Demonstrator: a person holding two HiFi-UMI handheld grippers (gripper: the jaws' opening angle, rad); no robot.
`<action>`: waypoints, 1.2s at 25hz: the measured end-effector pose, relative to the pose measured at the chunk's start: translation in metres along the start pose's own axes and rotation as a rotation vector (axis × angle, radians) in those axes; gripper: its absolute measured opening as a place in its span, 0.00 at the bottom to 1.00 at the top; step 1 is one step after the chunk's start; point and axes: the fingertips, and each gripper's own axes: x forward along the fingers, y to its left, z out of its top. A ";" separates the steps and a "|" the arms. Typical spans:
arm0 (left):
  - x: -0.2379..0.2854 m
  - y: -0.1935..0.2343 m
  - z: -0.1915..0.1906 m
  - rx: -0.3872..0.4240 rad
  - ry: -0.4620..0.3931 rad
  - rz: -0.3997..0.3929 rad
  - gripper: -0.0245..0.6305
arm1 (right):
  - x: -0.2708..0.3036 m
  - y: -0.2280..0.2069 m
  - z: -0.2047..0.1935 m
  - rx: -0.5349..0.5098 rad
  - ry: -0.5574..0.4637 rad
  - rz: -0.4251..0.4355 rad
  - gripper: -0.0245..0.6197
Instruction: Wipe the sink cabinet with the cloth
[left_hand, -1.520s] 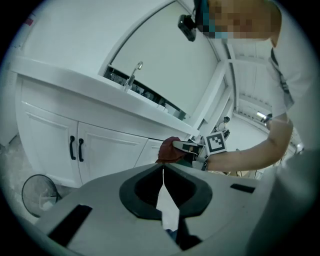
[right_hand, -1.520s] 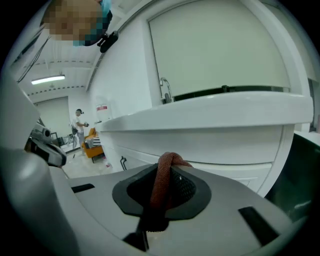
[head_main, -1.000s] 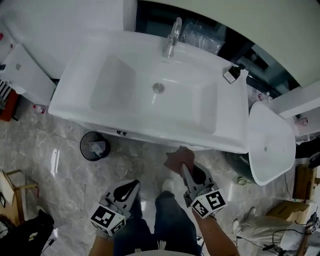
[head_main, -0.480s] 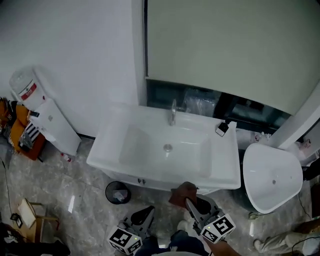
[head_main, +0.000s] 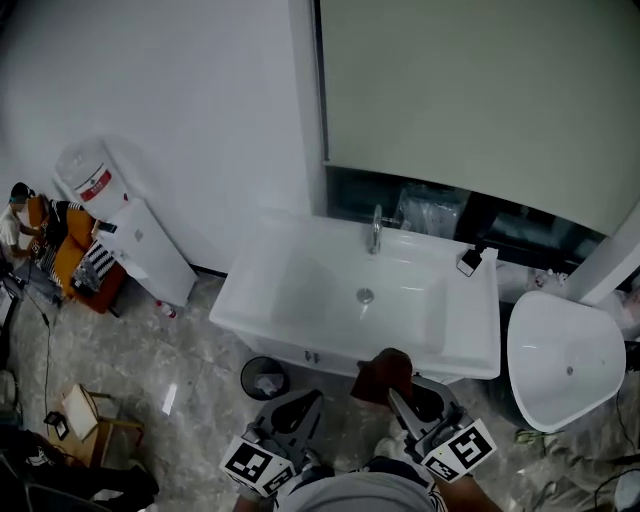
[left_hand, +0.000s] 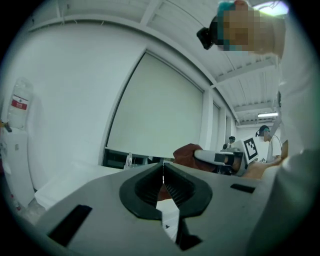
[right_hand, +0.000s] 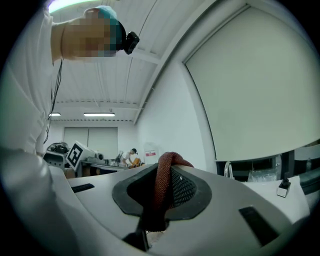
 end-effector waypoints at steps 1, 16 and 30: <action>-0.001 0.004 0.002 -0.001 -0.007 0.010 0.06 | 0.003 0.001 0.001 0.001 -0.004 0.007 0.13; -0.004 0.025 0.018 0.060 -0.025 0.022 0.06 | 0.023 0.002 -0.006 -0.022 -0.012 -0.014 0.12; 0.000 0.015 0.015 0.053 -0.030 -0.004 0.06 | 0.005 -0.005 -0.011 -0.007 -0.012 -0.061 0.12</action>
